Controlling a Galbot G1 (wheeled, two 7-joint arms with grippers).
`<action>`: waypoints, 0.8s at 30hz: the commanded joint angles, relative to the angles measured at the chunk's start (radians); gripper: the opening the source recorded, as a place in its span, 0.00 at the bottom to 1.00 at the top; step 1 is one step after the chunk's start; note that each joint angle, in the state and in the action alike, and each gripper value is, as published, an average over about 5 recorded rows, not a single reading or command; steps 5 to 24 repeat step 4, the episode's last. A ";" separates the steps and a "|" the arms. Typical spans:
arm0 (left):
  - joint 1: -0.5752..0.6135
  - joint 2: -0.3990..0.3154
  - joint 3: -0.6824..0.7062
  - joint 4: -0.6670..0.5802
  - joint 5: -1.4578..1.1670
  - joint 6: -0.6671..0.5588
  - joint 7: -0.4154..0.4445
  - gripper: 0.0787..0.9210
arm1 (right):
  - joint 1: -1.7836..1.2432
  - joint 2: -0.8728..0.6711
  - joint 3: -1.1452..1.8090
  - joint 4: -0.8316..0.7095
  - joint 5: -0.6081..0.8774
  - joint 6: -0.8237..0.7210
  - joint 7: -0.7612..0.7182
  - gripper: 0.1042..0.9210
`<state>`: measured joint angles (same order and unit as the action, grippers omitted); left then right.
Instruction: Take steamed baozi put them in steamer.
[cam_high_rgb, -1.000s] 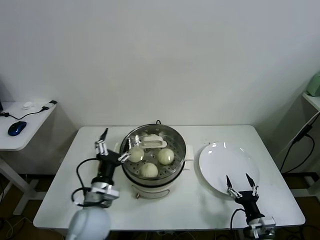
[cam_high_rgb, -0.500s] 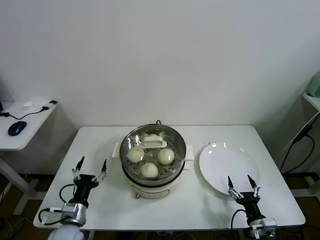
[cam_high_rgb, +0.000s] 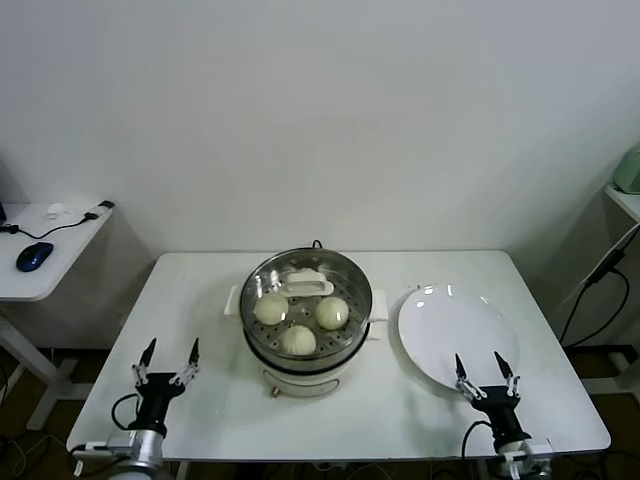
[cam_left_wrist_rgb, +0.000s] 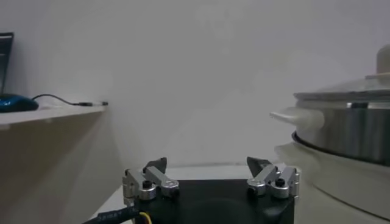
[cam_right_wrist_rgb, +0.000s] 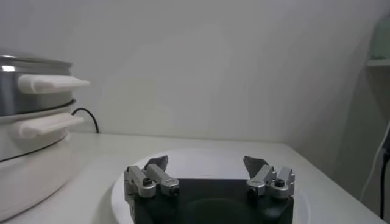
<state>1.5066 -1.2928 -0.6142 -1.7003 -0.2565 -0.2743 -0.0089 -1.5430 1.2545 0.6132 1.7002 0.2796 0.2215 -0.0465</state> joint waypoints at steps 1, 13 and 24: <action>0.008 0.008 -0.010 0.044 -0.062 -0.039 0.004 0.88 | -0.003 0.001 0.000 0.007 -0.003 -0.001 -0.005 0.88; 0.009 0.007 -0.008 0.041 -0.057 -0.039 0.004 0.88 | -0.004 0.004 0.000 0.010 -0.009 -0.002 -0.006 0.88; 0.009 0.007 -0.008 0.041 -0.057 -0.039 0.004 0.88 | -0.004 0.004 0.000 0.010 -0.009 -0.002 -0.006 0.88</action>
